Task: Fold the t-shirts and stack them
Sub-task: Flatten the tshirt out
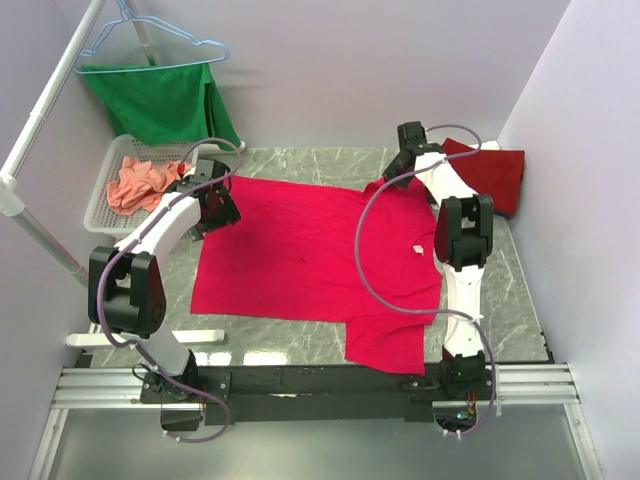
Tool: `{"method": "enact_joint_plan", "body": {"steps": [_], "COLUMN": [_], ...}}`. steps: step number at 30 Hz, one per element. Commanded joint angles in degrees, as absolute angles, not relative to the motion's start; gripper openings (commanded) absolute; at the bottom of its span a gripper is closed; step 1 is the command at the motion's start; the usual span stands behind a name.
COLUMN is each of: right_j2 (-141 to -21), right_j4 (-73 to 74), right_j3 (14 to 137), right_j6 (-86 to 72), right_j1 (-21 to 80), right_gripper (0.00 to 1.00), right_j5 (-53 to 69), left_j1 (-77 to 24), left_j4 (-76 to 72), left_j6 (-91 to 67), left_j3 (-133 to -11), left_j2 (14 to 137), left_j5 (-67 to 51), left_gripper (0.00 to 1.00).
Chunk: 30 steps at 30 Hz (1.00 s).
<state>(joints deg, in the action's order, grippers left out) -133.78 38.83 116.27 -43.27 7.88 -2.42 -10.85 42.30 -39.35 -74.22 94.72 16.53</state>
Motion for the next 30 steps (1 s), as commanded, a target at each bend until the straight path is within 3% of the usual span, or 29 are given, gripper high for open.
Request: {"method": "enact_joint_plan", "body": {"steps": [1, 4, 7, 14, 18, 25, 30], "right_j2": [-130.34, -132.88, -134.65, -133.15, -133.86, -127.01, -130.33], "right_j4": [32.44, 30.33, 25.95, 0.62, 7.02, 16.23, 24.77], "right_j3": [119.26, 121.37, 120.86, 109.42, 114.42, 109.95, 116.87], "right_j6": [-44.38, -44.47, -44.83, -51.58, -50.38, -43.86, -41.93], "right_j1": [7.56, 7.56, 7.47, 5.89, 5.54, 5.45, 5.36], "right_gripper": [0.00, 0.03, 0.23, 0.31, 0.31, 0.31, 0.32], "right_j5": [-0.18, 4.30, 8.24, 20.36, 19.35, 9.77, 6.68], "left_j1": [-10.55, -10.46, -10.46, -10.46, -10.46, -10.46, -10.46], "left_j4": [42.36, 42.45, 42.36, 42.63, 42.19, 40.96, 40.61], "left_j6": [-38.06, -38.06, -37.97, -37.97, -37.97, -38.50, -38.85], "left_j3": [-76.64, -76.82, -77.08, -78.05, -78.14, -76.47, -76.81], "left_j2": [95.01, 95.19, 95.54, 96.59, 97.03, 96.94, 97.99], "left_j5": [16.61, 16.35, 15.91, 15.47, 15.03, 14.15, 13.36], "left_gripper": [0.85, 0.85, 0.85, 0.84, 0.84, 0.84, 0.84]}}
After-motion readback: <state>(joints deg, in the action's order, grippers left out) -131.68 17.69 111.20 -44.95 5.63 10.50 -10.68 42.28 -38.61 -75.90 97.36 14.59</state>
